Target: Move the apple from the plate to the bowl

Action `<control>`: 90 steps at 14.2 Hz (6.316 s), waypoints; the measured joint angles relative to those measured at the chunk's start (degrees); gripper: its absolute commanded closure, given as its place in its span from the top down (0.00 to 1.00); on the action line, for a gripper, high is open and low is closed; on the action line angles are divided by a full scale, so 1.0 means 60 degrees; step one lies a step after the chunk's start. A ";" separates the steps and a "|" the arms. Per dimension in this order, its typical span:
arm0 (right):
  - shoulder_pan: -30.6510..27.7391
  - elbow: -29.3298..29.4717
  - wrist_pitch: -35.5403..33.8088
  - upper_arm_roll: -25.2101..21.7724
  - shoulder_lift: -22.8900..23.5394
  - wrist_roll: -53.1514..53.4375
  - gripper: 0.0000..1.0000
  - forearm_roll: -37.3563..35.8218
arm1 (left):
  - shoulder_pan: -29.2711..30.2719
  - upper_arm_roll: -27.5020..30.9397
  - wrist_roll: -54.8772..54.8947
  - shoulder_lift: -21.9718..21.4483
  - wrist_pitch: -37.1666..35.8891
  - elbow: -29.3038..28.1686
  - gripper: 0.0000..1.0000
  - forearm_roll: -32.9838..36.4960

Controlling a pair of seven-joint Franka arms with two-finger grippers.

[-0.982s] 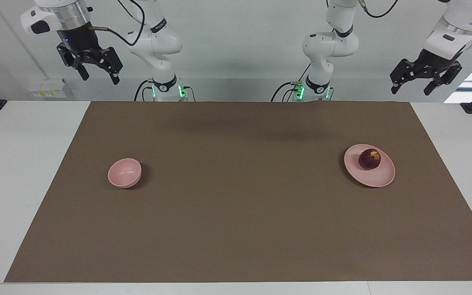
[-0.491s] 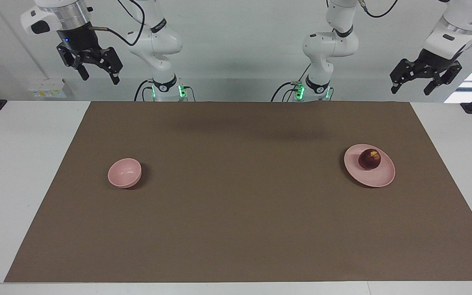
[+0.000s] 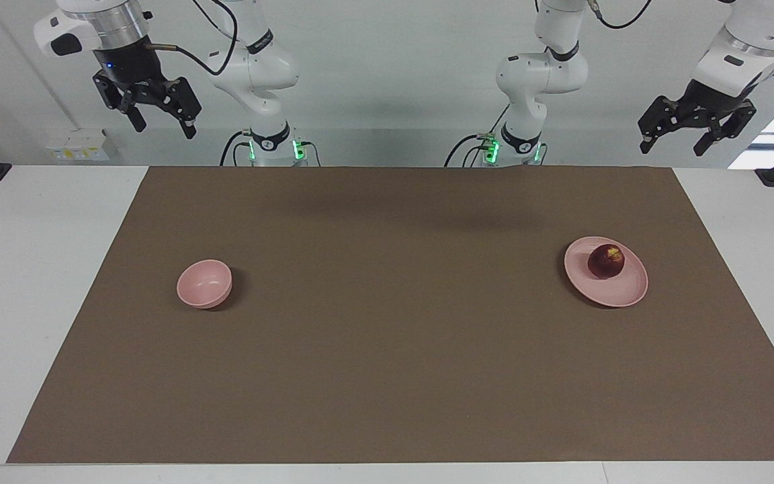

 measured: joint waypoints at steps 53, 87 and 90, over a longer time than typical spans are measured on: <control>0.0645 -0.1560 0.1073 0.0053 0.0108 0.0889 1.00 0.0979 | 0.0870 0.0141 0.0541 0.1012 0.9070 -0.7580 0.82 -0.0081; 0.1122 -0.1807 0.1629 0.0028 0.1105 0.6810 1.00 0.6221 | -0.2180 -0.2906 -0.2313 -0.0005 0.9344 -0.5895 0.00 -1.1680; 0.1021 -0.1828 0.1757 0.0019 0.1527 0.7609 1.00 0.7334 | -0.2187 -0.3626 -0.2313 -0.0005 1.0552 -0.5890 0.00 -1.2768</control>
